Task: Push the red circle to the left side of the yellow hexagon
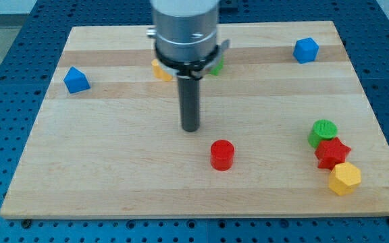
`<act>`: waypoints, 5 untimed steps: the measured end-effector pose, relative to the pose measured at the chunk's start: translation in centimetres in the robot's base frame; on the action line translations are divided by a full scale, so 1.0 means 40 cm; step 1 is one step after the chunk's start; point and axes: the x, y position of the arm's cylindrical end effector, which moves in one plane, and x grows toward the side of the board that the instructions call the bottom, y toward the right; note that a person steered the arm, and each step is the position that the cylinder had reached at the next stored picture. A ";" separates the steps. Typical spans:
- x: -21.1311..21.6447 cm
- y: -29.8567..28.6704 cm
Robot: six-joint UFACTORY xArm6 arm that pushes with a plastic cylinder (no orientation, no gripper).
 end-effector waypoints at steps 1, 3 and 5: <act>0.086 0.003; 0.185 0.223; 0.165 0.251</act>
